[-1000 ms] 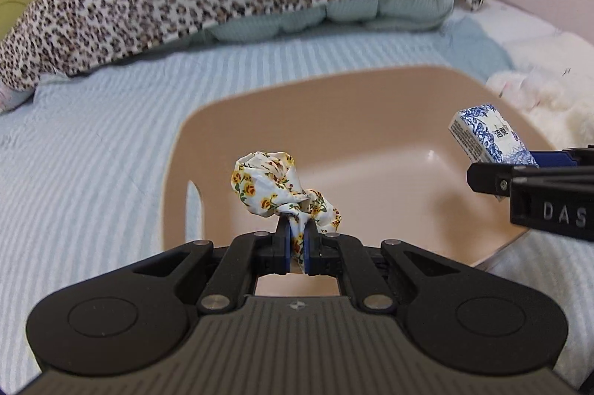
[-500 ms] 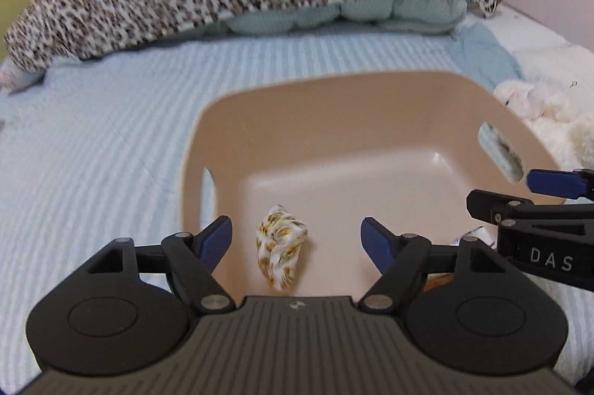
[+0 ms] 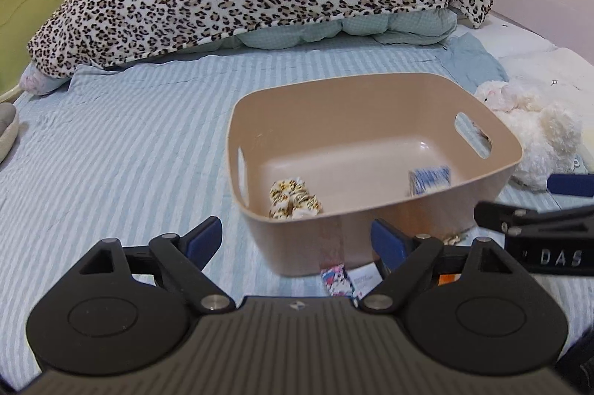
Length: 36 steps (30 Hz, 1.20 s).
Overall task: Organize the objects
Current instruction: 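Lift both items over the basket and open both tools to drop them, then grasp the cartoon box with the left tool while the right tool grasps the herb bag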
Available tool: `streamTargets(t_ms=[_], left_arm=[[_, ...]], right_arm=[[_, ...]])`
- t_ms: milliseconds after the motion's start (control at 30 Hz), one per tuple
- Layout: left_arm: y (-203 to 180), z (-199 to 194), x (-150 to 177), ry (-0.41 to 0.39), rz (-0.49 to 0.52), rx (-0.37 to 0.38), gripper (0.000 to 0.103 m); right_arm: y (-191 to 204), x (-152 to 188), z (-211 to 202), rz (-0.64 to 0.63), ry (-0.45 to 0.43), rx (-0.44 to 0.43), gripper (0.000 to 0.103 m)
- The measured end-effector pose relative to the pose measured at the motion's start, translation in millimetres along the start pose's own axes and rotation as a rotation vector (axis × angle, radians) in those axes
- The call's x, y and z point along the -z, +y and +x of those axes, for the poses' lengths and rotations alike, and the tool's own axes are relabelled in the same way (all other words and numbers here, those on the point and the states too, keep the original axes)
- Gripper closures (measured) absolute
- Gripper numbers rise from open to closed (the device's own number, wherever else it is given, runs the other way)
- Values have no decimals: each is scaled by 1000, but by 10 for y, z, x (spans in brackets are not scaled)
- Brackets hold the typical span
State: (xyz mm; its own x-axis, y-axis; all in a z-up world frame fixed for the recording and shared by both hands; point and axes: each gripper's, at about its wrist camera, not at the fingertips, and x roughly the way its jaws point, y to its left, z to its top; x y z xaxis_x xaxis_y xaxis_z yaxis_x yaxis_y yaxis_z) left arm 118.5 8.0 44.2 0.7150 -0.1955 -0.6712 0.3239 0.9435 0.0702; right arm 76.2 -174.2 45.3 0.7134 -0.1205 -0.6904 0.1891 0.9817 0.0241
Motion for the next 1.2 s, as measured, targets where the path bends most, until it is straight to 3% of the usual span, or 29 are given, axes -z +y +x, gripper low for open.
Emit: streamTargets(t_ms=[533,933,1200], left_arm=[[201,98,697,151,-43,-8,15],[301,307,848,203,-75,-19,15],[365,408,876,217,-89,-33,15]], right_arm=[[200,609,223,7,160,-24,6],[438,806,497,-13,239,-58,7],[549,854,655,-51,264,-33,7]])
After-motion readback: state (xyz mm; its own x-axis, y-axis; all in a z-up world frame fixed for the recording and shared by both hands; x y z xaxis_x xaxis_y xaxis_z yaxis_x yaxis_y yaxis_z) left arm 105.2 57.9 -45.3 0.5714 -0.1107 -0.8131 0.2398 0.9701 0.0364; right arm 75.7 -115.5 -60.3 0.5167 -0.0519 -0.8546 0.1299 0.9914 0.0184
